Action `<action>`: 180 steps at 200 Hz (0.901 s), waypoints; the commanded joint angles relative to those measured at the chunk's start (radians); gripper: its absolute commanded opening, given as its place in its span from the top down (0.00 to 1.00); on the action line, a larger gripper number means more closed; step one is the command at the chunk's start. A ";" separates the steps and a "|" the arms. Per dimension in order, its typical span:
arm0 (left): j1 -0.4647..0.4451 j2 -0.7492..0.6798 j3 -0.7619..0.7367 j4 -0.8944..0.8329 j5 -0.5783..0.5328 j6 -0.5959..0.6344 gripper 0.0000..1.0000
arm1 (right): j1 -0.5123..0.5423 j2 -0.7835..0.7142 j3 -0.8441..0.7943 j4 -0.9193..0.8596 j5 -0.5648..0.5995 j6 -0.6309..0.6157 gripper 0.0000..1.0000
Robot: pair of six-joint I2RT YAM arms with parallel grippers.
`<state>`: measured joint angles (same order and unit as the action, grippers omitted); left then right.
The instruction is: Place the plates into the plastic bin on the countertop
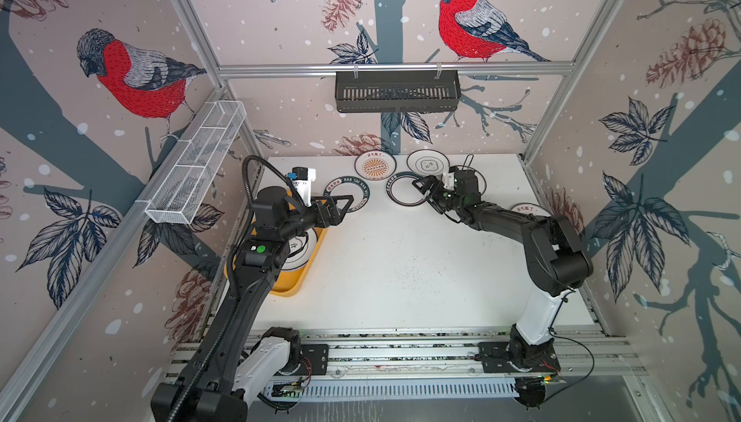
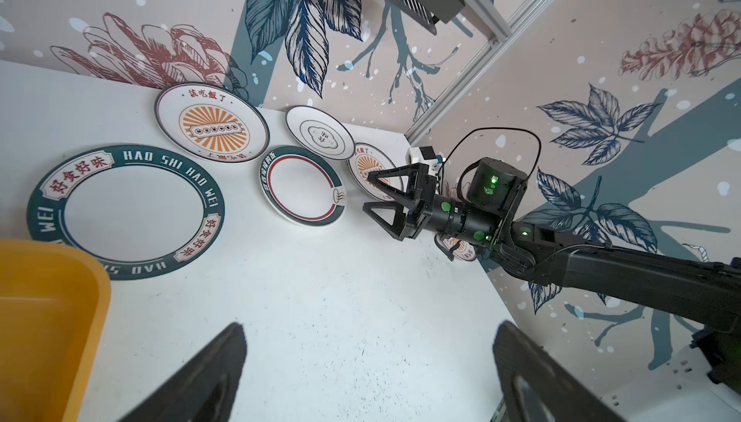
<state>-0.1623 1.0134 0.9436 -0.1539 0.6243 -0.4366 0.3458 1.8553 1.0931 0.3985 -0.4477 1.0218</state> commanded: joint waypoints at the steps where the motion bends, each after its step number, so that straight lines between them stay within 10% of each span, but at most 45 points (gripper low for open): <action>1: -0.046 0.070 0.049 0.079 0.002 0.064 0.04 | 0.001 0.015 0.010 0.018 0.019 0.030 0.01; 180: -0.089 0.217 -0.011 0.207 0.025 0.046 0.04 | -0.041 0.145 0.027 0.002 0.081 0.087 0.05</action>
<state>-0.2497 1.2224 0.9325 0.0101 0.6167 -0.4000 0.3054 1.9800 1.1069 0.3908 -0.3683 1.1000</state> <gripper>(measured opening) 0.962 0.947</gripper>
